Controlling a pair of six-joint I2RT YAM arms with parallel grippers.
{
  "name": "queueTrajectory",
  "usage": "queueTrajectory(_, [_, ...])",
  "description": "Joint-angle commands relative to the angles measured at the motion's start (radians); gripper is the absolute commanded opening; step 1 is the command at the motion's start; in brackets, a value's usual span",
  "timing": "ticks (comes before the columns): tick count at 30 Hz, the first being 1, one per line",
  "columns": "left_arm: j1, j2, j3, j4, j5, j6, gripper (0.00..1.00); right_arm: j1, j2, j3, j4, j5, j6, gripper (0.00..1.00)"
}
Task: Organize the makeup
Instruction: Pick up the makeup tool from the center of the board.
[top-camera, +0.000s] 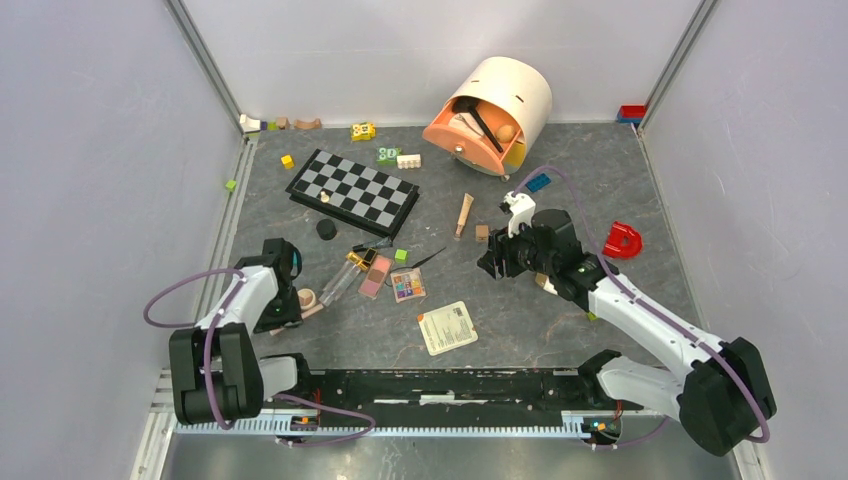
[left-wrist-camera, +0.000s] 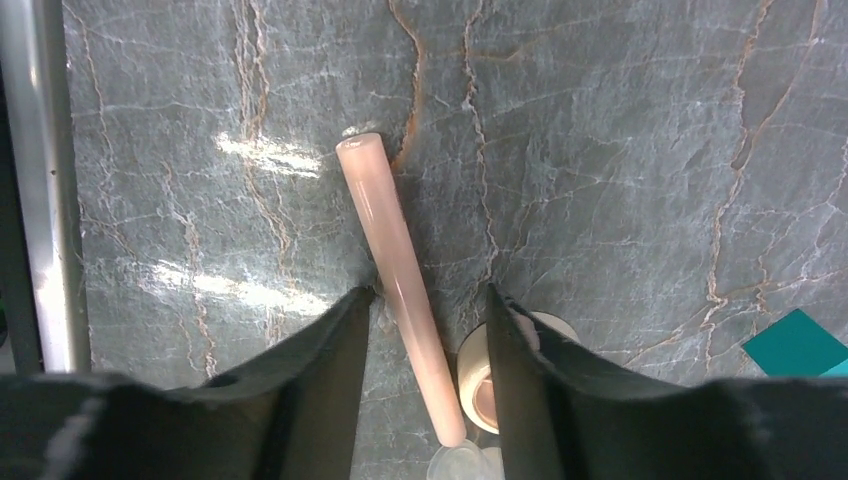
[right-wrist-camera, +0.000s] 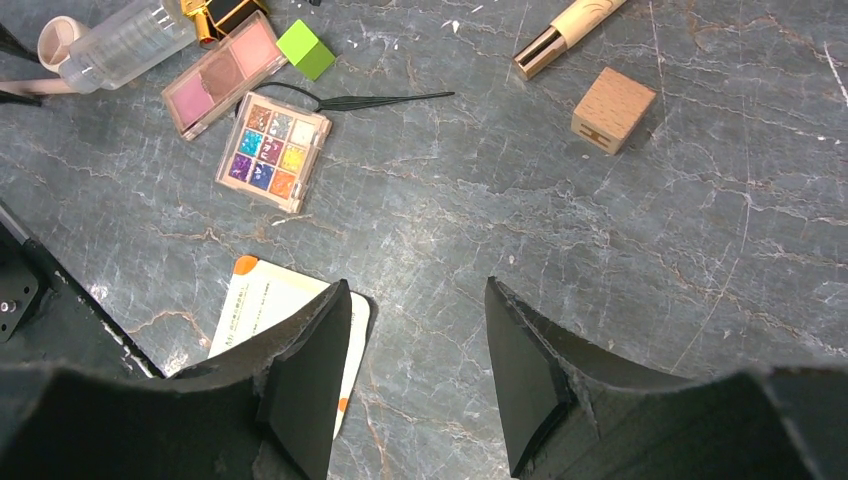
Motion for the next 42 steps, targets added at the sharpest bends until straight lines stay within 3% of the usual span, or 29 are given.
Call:
queueTrajectory(1, [0.009,0.045,-0.009,0.099,0.022,0.046,0.41,0.003,-0.03,0.038,0.01,0.012,-0.016,0.58])
queueTrajectory(10, [0.012,0.006,-0.019,0.087,0.022,0.069,0.07,0.003,-0.06,0.035,-0.008,0.036,-0.017,0.59])
queueTrajectory(20, [0.011,-0.218,0.087,-0.031,-0.05,0.196,0.02,0.003,-0.112,0.031,-0.031,0.067,-0.011,0.59])
queueTrajectory(25, [0.011,-0.241,0.164,0.058,0.102,0.427,0.02,0.003,-0.134,0.034,-0.044,0.084,-0.013,0.59])
queueTrajectory(30, [-0.004,-0.165,0.177,0.319,0.405,0.682,0.02,0.003,-0.145,0.022,-0.038,0.089,-0.016,0.59])
queueTrajectory(33, [-0.086,-0.066,0.223,0.387,0.515,0.783,0.02,0.003,-0.142,0.016,-0.031,0.079,-0.02,0.6])
queueTrajectory(37, [-0.372,0.073,0.354,0.425,0.463,0.853,0.02,0.003,-0.14,0.015,-0.024,0.06,-0.027,0.6])
queueTrajectory(42, [-0.571,0.159,0.34,0.733,0.589,0.881,0.02,0.003,-0.15,0.014,-0.017,0.032,-0.026,0.6])
